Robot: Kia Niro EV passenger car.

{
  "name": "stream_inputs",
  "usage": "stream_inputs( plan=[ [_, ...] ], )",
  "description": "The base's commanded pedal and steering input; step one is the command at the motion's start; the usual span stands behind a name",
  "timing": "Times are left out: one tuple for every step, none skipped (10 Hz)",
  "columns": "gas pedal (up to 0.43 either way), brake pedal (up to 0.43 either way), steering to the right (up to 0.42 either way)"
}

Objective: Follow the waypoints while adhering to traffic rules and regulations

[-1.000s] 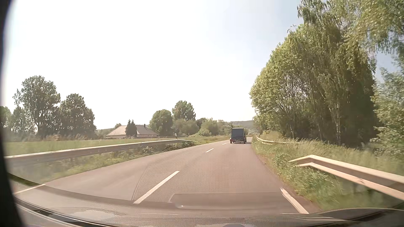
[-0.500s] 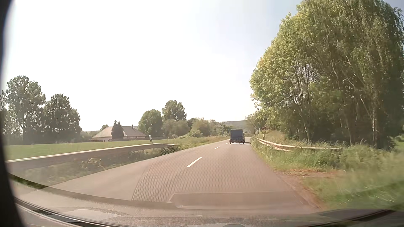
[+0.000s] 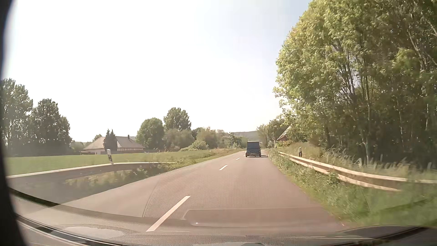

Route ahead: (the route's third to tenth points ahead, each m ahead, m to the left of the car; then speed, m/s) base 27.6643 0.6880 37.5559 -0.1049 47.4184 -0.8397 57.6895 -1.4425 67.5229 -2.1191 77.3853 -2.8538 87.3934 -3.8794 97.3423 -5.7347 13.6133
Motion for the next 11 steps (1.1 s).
stream_inputs(
  plan=[
    [0.209,0.000,0.022],
    [0.209,0.000,0.023],
    [0.197,0.000,0.023],
    [0.197,0.000,0.023],
    [0.197,0.000,0.022],
    [0.197,0.000,0.022],
    [0.197,0.000,0.021],
    [0.197,0.000,0.020],
    [0.189,0.000,0.020],
    [0.189,0.000,0.019],
    [0.189,0.000,0.017]
  ],
)
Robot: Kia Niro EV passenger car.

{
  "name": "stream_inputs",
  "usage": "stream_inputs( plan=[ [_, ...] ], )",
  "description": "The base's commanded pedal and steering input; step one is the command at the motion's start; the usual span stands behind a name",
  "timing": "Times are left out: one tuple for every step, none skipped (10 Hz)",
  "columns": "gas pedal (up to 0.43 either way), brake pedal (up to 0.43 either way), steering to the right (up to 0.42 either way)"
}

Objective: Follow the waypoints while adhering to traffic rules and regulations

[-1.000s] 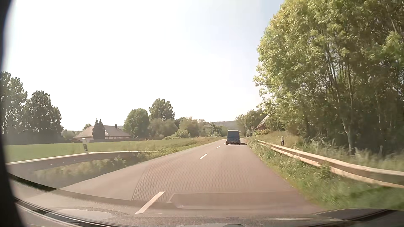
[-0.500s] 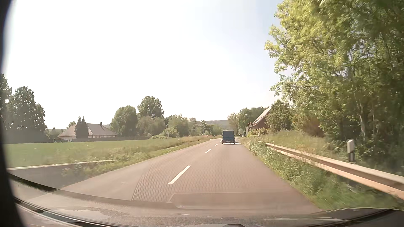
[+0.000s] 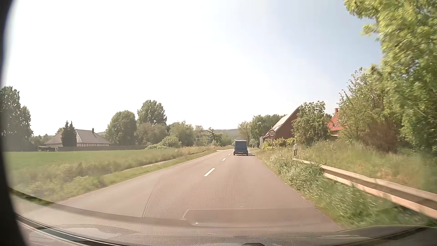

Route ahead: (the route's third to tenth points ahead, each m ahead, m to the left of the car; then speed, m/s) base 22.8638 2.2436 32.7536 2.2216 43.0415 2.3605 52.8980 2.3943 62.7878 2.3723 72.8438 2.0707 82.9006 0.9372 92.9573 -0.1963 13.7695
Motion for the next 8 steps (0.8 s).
stream_inputs(
  plan=[
    [0.189,0.000,0.015],
    [0.189,0.000,0.013],
    [0.189,0.000,0.011],
    [0.189,0.000,0.008],
    [0.189,0.000,0.006],
    [0.189,0.000,0.007],
    [0.189,0.000,0.006],
    [0.189,0.000,0.005]
  ],
)
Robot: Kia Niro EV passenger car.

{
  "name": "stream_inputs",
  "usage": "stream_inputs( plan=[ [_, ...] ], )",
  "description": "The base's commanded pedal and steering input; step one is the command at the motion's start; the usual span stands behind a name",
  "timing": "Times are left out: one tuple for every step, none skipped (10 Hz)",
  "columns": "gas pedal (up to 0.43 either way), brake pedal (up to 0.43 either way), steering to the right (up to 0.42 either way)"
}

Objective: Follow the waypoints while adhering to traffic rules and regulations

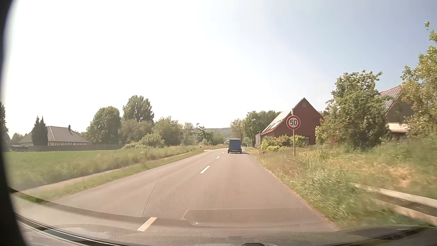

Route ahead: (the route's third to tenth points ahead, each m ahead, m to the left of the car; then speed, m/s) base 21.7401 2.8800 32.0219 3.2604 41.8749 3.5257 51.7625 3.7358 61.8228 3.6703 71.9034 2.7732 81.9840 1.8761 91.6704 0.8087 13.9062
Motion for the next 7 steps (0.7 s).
stream_inputs(
  plan=[
    [0.189,0.000,0.005],
    [0.189,0.000,0.005],
    [0.189,0.000,0.004],
    [0.189,0.000,0.004],
    [0.189,0.000,0.003],
    [0.189,0.000,0.002],
    [0.189,0.000,0.001]
  ],
)
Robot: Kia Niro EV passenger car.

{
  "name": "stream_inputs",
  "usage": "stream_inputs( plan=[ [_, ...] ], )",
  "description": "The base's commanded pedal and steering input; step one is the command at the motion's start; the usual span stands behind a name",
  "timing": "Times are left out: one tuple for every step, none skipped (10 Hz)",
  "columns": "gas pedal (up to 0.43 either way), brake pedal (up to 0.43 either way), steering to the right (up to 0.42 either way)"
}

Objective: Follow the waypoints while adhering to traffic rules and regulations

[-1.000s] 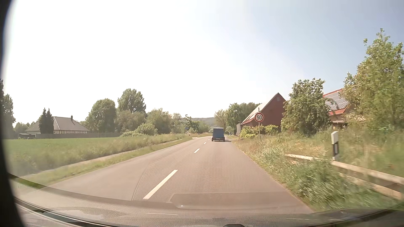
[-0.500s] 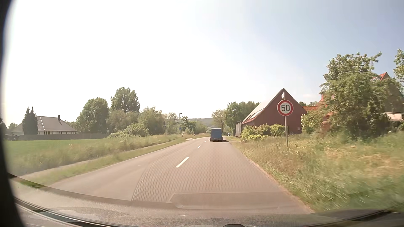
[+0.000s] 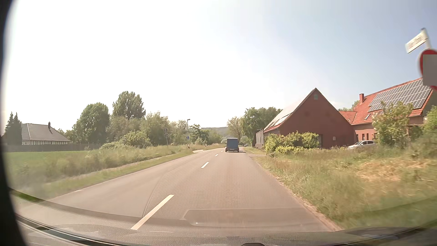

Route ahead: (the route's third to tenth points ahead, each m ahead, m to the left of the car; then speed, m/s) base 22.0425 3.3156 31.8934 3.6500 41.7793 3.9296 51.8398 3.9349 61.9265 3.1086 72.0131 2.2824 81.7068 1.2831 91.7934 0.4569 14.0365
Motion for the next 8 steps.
stream_inputs(
  plan=[
    [0.189,0.000,0.000],
    [0.189,0.000,0.000],
    [0.189,0.000,0.000],
    [0.189,0.000,-0.001],
    [0.189,0.000,-0.001],
    [0.189,0.000,-0.002],
    [0.189,0.000,-0.002],
    [0.189,0.000,-0.002]
  ],
)
